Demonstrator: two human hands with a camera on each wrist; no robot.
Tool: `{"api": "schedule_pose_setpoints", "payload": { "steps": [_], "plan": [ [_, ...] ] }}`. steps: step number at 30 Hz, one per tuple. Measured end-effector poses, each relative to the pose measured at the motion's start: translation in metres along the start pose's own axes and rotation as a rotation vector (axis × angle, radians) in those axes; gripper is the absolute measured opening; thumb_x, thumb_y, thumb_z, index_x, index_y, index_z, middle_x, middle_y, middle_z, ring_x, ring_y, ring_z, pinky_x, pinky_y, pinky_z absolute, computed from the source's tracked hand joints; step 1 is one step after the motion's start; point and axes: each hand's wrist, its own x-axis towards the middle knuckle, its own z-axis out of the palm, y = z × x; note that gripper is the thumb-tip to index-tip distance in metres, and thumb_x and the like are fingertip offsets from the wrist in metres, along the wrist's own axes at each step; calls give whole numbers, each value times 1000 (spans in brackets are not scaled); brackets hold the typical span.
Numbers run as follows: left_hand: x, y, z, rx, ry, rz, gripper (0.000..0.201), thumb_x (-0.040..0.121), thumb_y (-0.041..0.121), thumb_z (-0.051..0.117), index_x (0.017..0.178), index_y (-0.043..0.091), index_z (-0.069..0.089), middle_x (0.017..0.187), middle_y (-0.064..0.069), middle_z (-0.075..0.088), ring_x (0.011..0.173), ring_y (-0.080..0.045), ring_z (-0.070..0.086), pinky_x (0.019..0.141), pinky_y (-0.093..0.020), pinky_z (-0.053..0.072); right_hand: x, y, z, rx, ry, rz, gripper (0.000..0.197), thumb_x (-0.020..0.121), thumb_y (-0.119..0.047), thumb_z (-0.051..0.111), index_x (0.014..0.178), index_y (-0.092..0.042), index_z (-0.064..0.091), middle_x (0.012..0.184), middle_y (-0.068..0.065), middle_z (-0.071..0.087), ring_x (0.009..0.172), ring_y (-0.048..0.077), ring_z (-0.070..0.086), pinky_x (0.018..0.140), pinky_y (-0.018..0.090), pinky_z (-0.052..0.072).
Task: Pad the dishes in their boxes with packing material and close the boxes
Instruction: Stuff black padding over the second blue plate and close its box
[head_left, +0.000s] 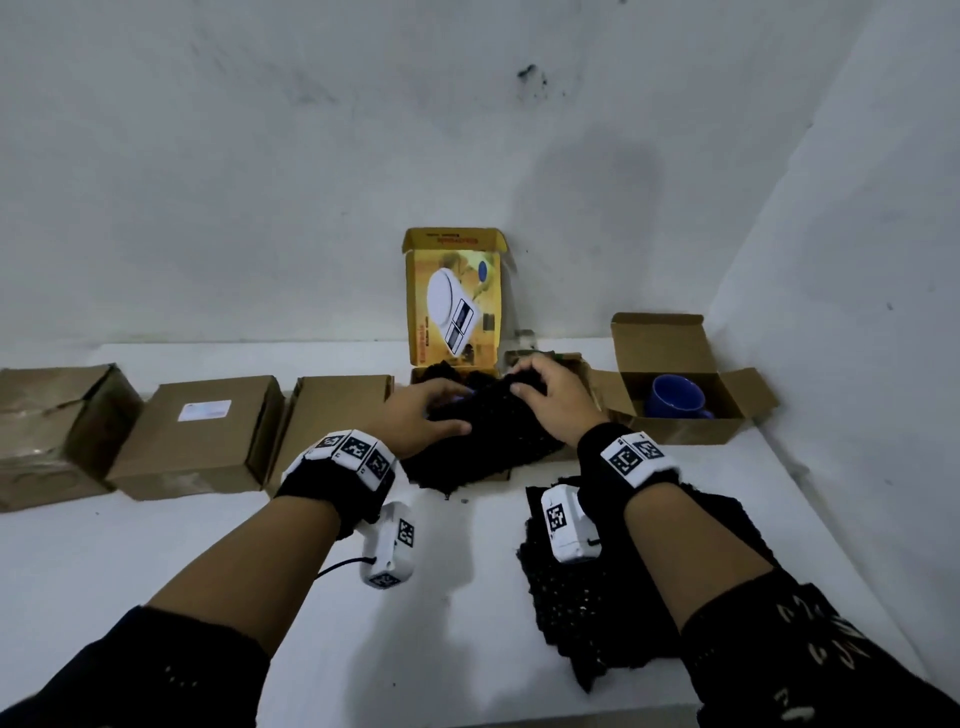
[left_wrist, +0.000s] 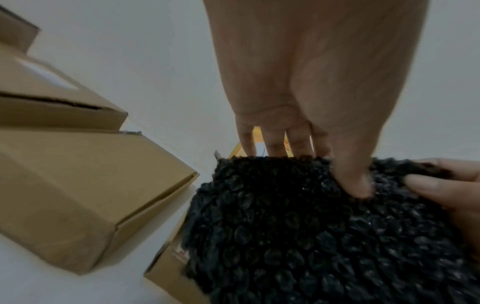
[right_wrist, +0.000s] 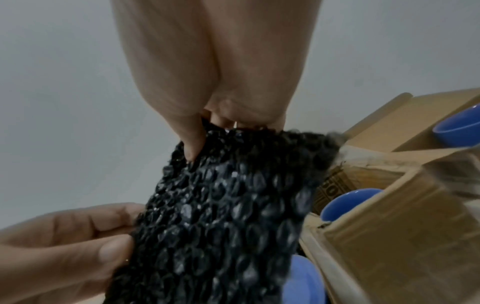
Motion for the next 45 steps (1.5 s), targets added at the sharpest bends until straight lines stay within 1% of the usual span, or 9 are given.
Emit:
{"api": "schedule_pose_setpoints", "payload": {
  "steps": [6, 11, 14, 18, 21, 28, 35, 42, 45],
  "plan": [
    [15, -27, -7, -180, 74, -25, 10, 87, 17, 64, 97, 17, 63, 89, 3, 62, 85, -15, 58, 78, -26, 43, 9, -6, 32, -385, 434, -82, 40, 81, -27, 69, 116, -15, 52, 124, 7, 45, 116, 24, 39, 91, 25, 27],
    [16, -47, -19, -449, -38, 5, 13, 81, 24, 65, 84, 37, 64, 90, 0, 66, 90, -20, 62, 87, -39, 49, 10, -7, 63, -230, 6, -48, 47, 87, -39, 61, 131, -25, 48, 133, -1, 47, 124, 15, 40, 108, 39, 31],
    [16, -53, -25, -464, -47, 1, 12, 83, 21, 67, 85, 33, 64, 91, -1, 66, 91, -21, 62, 87, -39, 50, 14, -7, 75, -8, -93, 60, 35, 89, -29, 62, 122, -21, 56, 118, 1, 60, 112, 17, 56, 95, 33, 48],
    [17, -62, -29, -142, 325, 8, 22, 78, 22, 75, 95, 18, 61, 89, 3, 55, 77, -8, 51, 72, -24, 41, 21, -11, 85, 85, -26, 143, 19, 91, -21, 59, 109, -14, 60, 107, 4, 63, 102, 19, 59, 80, 28, 50],
    [16, -68, -32, -146, 511, -94, 34, 76, 27, 76, 102, 16, 56, 87, 0, 52, 75, -13, 51, 66, -24, 41, 30, -14, 90, 147, 120, 195, 15, 92, -20, 58, 106, -15, 60, 108, 1, 63, 104, 16, 59, 89, 31, 51],
    [27, -70, -18, -585, 188, -172, 37, 86, 29, 67, 115, 11, 52, 110, -11, 62, 105, -25, 61, 90, -40, 53, 40, -29, 99, 524, 26, 286, 19, 93, -8, 54, 112, -13, 53, 117, 10, 64, 107, 23, 62, 95, 38, 51],
    [34, -69, -9, -848, 189, -161, 20, 88, 2, 60, 105, 5, 50, 92, -14, 63, 85, -23, 62, 73, -26, 54, 53, -11, 107, 181, 143, 226, 40, 82, -24, 70, 115, -31, 50, 116, 1, 55, 104, 18, 58, 91, 34, 51],
    [39, -83, -2, -573, 137, -212, 45, 73, 29, 74, 110, 12, 54, 108, -15, 63, 100, -29, 62, 89, -44, 53, 55, 4, 107, 282, 14, 301, 22, 90, -14, 61, 107, -18, 48, 113, 15, 62, 93, 23, 62, 78, 33, 54],
    [42, -86, -1, -369, 117, -131, 23, 79, 13, 72, 98, 13, 57, 95, -8, 63, 91, -26, 61, 87, -43, 51, 51, 8, 103, 378, -49, 277, 45, 87, -17, 65, 122, -27, 39, 128, 10, 55, 100, 16, 59, 83, 30, 54]
  ]
}}
